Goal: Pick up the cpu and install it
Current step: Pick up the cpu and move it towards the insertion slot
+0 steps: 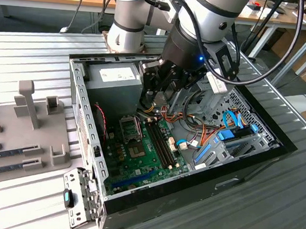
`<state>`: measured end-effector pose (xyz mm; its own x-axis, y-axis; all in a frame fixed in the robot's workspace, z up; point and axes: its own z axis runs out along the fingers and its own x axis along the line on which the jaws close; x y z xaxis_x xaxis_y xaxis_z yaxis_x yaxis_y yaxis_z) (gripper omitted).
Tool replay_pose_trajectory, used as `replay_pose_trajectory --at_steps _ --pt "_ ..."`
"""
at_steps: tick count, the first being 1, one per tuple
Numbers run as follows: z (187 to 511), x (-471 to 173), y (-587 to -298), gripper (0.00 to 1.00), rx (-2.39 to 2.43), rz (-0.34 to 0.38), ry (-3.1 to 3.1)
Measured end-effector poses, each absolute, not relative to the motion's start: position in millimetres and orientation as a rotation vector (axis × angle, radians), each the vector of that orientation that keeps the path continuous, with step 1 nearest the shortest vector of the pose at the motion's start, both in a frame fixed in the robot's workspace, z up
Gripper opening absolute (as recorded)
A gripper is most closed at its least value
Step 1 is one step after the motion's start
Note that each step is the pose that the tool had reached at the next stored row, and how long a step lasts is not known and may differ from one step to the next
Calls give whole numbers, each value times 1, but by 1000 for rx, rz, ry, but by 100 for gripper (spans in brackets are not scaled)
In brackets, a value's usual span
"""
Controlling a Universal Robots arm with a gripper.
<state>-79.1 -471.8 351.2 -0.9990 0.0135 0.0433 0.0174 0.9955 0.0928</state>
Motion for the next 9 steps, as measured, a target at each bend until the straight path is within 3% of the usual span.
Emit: replay_pose_trajectory --at_steps 9 --pt "348 -79 -472 47 -24 -144 -3096"
